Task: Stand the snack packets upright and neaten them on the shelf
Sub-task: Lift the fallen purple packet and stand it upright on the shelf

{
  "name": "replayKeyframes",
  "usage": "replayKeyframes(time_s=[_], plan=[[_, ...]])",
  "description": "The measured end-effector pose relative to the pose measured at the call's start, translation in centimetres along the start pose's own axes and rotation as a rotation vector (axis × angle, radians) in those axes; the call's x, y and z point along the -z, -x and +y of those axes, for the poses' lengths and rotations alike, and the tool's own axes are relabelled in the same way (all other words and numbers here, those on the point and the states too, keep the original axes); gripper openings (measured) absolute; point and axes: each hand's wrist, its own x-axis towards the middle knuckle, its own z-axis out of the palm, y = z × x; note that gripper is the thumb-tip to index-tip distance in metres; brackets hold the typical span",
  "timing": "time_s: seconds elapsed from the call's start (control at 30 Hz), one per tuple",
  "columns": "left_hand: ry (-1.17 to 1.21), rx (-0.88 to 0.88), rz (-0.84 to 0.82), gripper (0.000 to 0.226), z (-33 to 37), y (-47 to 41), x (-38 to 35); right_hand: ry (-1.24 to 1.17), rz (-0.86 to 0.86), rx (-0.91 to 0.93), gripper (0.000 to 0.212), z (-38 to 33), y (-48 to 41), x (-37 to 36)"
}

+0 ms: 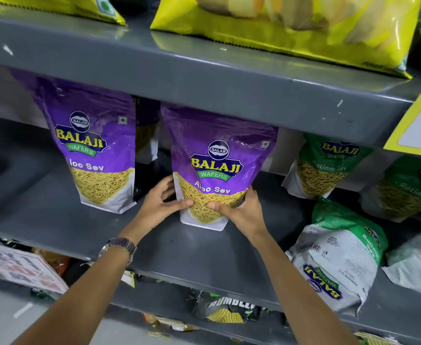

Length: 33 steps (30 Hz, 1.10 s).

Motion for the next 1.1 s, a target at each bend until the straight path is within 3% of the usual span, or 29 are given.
replayKeyframes(time_s=[0.33,0.97,1.03,1.1], plan=[[0.020,-0.045,0.068,0.055,-0.4,0.1,0.1,-0.077,-0.040,-0.038,0.079,0.5,0.1,-0.1],[0.021,-0.069,-0.030,0.057,-0.5,0.7,0.5,-0.121,-0.028,-0.042,0.084,0.3,2.1,-0.4],[0.062,-0.089,0.071,0.066,-0.4,1.5,-0.3,-0.081,0.024,-0.045,0.088,-0.1,3.0,0.1],[0.127,-0.149,0.327,0.061,-0.1,3.6,-2.2,-0.032,0.159,0.021,0.081,-0.7,4.2,1.8]])
